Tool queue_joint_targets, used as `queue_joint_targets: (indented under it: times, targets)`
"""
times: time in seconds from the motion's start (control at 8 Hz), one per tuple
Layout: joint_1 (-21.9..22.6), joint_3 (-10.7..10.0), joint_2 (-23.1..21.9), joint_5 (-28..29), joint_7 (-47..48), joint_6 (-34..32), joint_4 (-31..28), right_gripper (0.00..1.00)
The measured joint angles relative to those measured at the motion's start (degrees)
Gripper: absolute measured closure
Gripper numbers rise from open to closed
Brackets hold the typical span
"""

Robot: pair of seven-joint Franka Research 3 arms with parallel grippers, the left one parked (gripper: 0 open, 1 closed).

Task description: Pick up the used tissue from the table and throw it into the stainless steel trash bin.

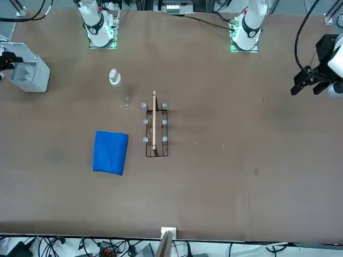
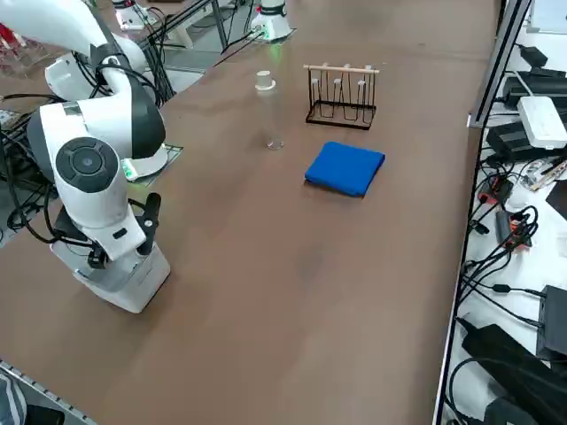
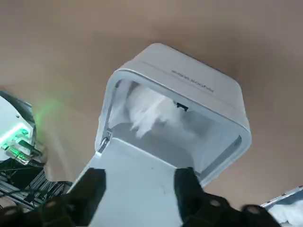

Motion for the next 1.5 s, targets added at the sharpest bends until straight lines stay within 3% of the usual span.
queue_joint_targets:
  times: [0.25, 0.5, 0.88, 1.12, 1.5]
  targets:
    - [0.13, 0.85, -0.39, 0.01, 0.00, 0.02, 0.38, 0.00]
    - [0.39, 4.94, -2.07, 2.60, 0.00, 0.15, 3.18, 0.00]
    - [1.97, 12.27, -3.91, 12.24, 0.45, 0.13, 11.19, 0.00]
    - [3.23, 15.02, -4.82, 18.39, 1.48, 0.14, 16.40, 0.00]
    - [8.22, 19.58, -6.46, 19.56, 16.36, -0.56, 21.34, 0.00]
